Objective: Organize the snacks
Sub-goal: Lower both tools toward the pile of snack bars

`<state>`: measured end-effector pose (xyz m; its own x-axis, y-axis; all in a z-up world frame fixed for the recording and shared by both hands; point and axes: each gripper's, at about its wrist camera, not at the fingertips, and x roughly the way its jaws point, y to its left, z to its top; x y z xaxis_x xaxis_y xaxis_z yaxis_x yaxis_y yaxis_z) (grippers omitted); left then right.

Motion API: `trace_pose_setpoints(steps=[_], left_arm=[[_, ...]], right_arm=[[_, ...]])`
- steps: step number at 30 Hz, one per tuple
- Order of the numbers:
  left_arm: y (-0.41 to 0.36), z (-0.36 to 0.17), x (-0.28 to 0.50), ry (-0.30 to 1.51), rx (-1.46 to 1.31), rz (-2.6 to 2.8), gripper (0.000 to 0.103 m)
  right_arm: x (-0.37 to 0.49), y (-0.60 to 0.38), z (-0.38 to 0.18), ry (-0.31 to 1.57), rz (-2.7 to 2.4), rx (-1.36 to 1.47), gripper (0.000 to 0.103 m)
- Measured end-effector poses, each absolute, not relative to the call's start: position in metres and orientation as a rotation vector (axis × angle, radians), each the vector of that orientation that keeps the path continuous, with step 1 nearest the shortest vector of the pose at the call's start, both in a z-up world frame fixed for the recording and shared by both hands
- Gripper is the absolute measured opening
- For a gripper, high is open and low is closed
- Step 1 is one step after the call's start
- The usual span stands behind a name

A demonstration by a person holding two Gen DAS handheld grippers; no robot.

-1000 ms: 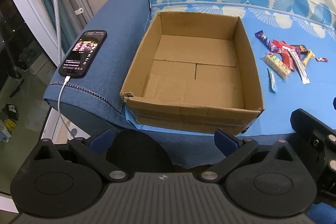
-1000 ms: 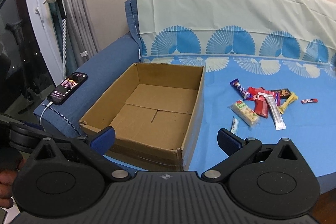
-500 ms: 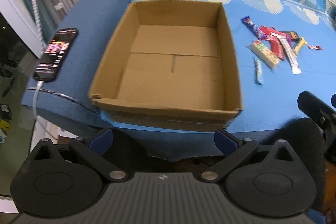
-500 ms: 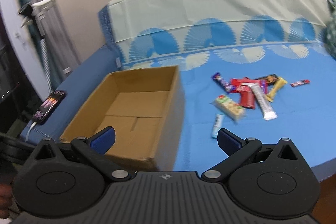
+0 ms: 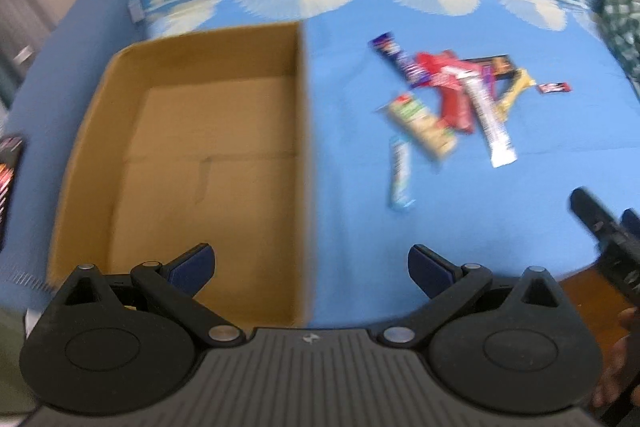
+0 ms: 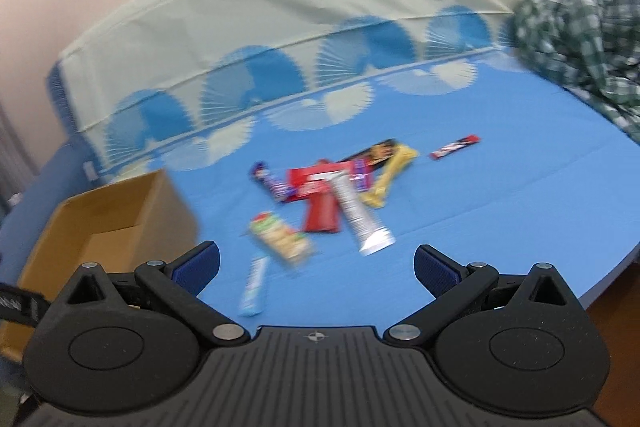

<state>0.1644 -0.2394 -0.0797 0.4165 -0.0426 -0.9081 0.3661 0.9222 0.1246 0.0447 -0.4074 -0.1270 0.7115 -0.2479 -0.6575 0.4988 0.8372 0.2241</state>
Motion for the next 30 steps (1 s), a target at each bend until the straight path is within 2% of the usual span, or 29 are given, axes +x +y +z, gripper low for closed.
trace_pose_setpoints(steps=[8, 13, 17, 21, 23, 28, 29, 30], left_arm=[[-0.356, -0.153, 0.252, 1.168, 0.349, -0.308, 0.103], [-0.398, -0.209, 0.299, 1.235, 0.357, -0.307, 0.103], [-0.414, -0.24, 0.326, 1.304, 0.328, -0.29, 0.103], [-0.42, -0.275, 0.348, 1.381, 0.315, -0.266, 0.103], [-0.419, -0.291, 0.354, 1.412, 0.324, -0.257, 0.103], [-0.412, -0.293, 0.358, 1.415, 0.271, -0.251, 0.103], [-0.413, -0.292, 0.358, 1.417, 0.273, -0.244, 0.097], [-0.413, -0.287, 0.358, 1.4, 0.262, -0.244, 0.088]], right_arm=[[0.105, -0.484, -0.198, 0.798, -0.47, 0.385, 0.103], [0.149, -0.515, -0.249, 0.881, -0.454, 0.367, 0.103], [0.191, -0.53, -0.292, 0.947, -0.398, 0.335, 0.103], [0.211, -0.531, -0.313, 0.96, -0.384, 0.299, 0.103], [0.219, -0.524, -0.321, 0.931, -0.395, 0.189, 0.102], [0.226, -0.523, -0.329, 0.872, -0.372, 0.149, 0.103], [0.227, -0.524, -0.329, 0.872, -0.369, 0.142, 0.102], [0.226, -0.523, -0.328, 0.874, -0.363, 0.139, 0.092]])
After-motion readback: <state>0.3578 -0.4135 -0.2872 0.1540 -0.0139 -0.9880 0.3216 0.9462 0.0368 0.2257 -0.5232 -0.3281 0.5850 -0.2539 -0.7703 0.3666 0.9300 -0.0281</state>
